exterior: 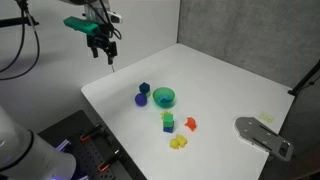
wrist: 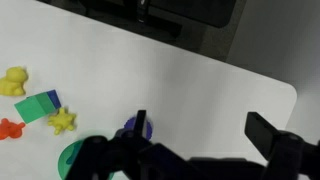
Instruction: Pick up the orange toy and put it in the green bowl
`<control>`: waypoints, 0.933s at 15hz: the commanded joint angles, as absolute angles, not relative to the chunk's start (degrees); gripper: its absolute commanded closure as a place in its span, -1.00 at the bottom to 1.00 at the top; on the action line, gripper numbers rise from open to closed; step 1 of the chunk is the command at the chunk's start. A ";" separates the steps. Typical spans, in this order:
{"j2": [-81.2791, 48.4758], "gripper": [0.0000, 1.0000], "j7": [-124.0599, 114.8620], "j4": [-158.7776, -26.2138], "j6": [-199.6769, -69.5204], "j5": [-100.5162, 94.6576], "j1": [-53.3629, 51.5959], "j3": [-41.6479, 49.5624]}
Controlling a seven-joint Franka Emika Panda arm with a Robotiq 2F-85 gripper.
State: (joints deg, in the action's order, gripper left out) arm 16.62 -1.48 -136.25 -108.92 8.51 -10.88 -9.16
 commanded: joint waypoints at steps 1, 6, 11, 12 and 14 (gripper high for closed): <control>16.62 -1.00 -1.45 -136.13 -108.84 8.56 -10.67 -9.36; 15.52 -1.00 -5.96 -134.94 -111.14 5.39 -9.46 -9.96; 13.05 -1.00 -12.76 -133.03 -115.44 0.18 -6.82 -9.42; 12.41 -1.00 -13.86 -132.72 -116.23 -0.57 -6.19 -9.17; 10.98 -1.00 -15.34 -132.40 -118.25 -1.83 -4.80 -8.47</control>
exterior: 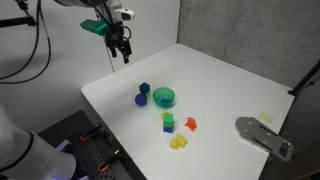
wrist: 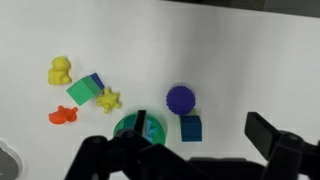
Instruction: Pick up the orange toy and put it in the green bowl
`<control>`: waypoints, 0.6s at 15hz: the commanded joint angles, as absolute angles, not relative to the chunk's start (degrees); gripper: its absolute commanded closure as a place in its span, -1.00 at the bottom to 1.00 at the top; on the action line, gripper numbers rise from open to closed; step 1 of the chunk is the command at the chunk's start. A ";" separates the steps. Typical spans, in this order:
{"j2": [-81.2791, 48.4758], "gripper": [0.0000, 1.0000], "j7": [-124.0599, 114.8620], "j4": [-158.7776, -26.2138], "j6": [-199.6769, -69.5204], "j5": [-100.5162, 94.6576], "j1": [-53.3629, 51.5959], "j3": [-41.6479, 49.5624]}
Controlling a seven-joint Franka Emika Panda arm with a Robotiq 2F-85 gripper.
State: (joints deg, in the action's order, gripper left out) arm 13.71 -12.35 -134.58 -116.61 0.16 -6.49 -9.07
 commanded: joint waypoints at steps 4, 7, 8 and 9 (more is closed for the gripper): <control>7.41 -1.00 -15.60 -131.80 -123.78 -0.74 -2.53 -6.07; 3.52 -1.00 -15.96 -130.49 -128.26 0.43 -1.11 -3.89; 1.88 -1.00 -16.31 -129.85 -129.83 0.37 -0.56 -3.15; 0.24 -1.00 -16.74 -129.05 -131.06 0.26 -0.12 -2.47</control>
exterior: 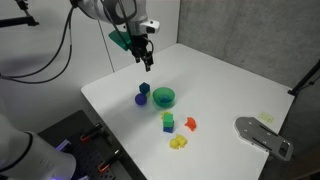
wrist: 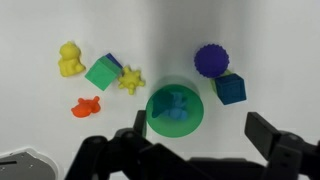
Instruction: Pick up the orange toy and put it in the green bowl
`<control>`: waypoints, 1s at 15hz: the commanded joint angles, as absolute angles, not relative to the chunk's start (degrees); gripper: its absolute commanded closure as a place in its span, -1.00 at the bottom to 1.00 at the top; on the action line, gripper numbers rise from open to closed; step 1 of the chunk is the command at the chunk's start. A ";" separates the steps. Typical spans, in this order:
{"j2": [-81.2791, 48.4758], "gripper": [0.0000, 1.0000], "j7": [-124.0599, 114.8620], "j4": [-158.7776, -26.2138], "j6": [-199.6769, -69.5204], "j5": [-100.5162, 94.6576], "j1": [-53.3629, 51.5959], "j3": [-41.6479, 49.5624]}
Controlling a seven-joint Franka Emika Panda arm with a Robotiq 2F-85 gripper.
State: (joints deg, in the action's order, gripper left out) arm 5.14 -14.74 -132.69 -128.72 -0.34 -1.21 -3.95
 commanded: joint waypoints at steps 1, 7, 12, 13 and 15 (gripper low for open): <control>-1.68 -1.00 -17.21 -127.89 -131.97 0.12 0.31 -1.72; -13.67 -1.00 -23.75 -121.25 -136.75 -2.72 0.98 2.79; -23.46 -1.00 -24.87 -115.20 -137.54 -4.52 0.39 6.82; -24.95 -1.00 -25.05 -114.15 -137.26 -4.51 0.24 7.46; -23.37 -1.00 -22.95 -116.68 -137.96 -2.70 0.42 7.26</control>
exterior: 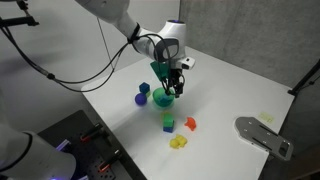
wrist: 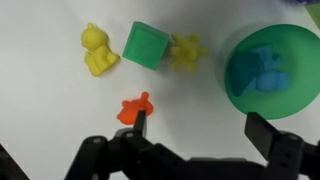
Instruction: Pick up the orange toy and put it in the green bowl
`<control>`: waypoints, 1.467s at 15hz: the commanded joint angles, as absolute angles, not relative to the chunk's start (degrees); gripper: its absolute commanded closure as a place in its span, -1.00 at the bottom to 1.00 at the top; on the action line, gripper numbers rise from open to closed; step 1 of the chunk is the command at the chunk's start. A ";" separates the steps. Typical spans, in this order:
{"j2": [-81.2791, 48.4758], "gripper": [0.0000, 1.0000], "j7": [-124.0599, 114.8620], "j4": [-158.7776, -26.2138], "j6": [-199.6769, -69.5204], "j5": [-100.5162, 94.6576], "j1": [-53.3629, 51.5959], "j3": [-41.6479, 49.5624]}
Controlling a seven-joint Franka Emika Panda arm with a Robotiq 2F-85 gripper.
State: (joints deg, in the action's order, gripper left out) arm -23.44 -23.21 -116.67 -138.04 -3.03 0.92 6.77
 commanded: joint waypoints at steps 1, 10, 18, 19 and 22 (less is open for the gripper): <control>-24.77 -1.00 -23.09 -115.69 -137.95 -2.69 0.42 7.69; -30.64 -1.00 -28.29 -111.08 -140.00 -2.50 0.66 10.83; -41.02 -1.00 -33.33 -106.53 -147.05 0.17 1.14 14.89; -42.29 -1.00 -33.36 -105.87 -147.58 1.00 1.42 14.98; -46.12 -1.00 -33.09 -103.75 -150.75 4.16 2.47 14.73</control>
State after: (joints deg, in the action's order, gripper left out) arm -42.25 -32.34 -107.46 -148.98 1.64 1.48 14.90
